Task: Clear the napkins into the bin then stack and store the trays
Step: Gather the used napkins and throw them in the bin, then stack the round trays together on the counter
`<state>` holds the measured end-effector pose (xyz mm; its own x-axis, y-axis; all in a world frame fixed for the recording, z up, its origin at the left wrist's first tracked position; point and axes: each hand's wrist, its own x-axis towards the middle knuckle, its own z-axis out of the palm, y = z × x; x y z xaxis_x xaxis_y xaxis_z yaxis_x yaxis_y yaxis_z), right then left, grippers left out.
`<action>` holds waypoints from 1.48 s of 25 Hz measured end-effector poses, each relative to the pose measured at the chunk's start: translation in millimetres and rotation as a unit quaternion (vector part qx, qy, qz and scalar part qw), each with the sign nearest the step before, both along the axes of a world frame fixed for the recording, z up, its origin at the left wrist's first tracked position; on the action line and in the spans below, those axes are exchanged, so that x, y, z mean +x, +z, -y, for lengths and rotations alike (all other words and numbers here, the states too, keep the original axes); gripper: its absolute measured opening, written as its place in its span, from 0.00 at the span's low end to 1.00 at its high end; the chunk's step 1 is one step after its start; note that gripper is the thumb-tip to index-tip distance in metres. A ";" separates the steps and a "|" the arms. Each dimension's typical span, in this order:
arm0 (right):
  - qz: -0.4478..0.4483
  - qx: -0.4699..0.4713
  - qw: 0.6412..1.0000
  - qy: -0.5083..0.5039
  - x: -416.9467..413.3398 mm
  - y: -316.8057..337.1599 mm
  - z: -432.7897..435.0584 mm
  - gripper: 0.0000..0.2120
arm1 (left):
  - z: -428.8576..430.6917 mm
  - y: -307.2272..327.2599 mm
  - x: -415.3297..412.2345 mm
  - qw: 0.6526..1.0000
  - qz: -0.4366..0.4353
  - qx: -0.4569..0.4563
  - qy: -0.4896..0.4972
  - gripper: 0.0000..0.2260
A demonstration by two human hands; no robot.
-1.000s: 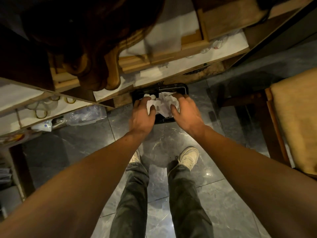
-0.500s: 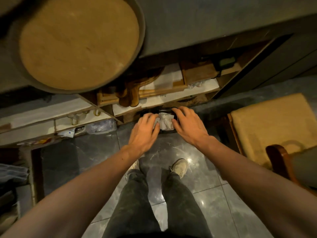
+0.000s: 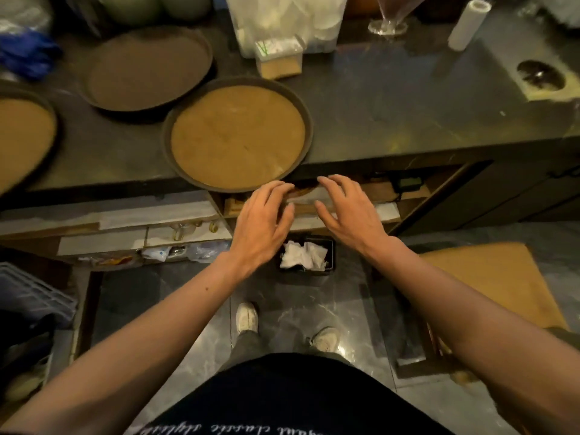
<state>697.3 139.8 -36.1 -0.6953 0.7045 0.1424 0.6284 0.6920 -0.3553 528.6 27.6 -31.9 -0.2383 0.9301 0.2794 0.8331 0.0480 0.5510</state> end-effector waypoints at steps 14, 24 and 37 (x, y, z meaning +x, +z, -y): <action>-0.055 0.030 0.998 -0.017 -163.8 76.9 -27.8 0.27 | -1.3 53.3 -168.8 0.995 -0.034 -0.016 0.097 0.22; 0.021 -0.042 0.991 -0.128 -193.1 45.5 -88.5 0.28 | -37.4 22.9 -248.9 0.974 0.064 -0.157 0.151 0.24; 0.058 -0.225 0.947 -0.222 -161.4 -9.9 -150.7 0.29 | -78.8 -8.8 -256.7 0.894 0.207 -0.245 0.313 0.27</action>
